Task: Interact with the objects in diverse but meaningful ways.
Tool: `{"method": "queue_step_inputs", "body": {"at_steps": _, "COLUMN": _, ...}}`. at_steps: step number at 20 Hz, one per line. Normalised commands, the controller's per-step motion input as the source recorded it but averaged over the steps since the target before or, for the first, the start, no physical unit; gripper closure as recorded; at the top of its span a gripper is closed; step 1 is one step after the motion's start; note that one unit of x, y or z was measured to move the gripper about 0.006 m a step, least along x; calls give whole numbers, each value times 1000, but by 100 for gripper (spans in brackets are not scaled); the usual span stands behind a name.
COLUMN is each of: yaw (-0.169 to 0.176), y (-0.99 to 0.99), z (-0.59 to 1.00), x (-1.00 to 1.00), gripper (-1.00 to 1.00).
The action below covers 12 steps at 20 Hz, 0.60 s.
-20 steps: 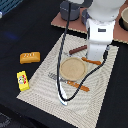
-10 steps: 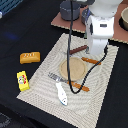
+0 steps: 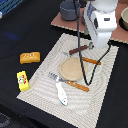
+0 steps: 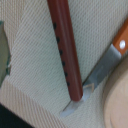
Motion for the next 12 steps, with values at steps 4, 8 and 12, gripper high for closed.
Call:
{"method": "queue_step_inputs", "body": {"at_steps": 4, "yaw": 64, "y": 0, "z": -504, "x": -305, "gripper": -100}}
{"method": "queue_step_inputs", "body": {"at_steps": 8, "yaw": 65, "y": 85, "z": -98, "x": -799, "gripper": -100}}
{"method": "queue_step_inputs", "body": {"at_steps": 12, "yaw": 63, "y": 166, "z": 228, "x": -856, "gripper": -100}}
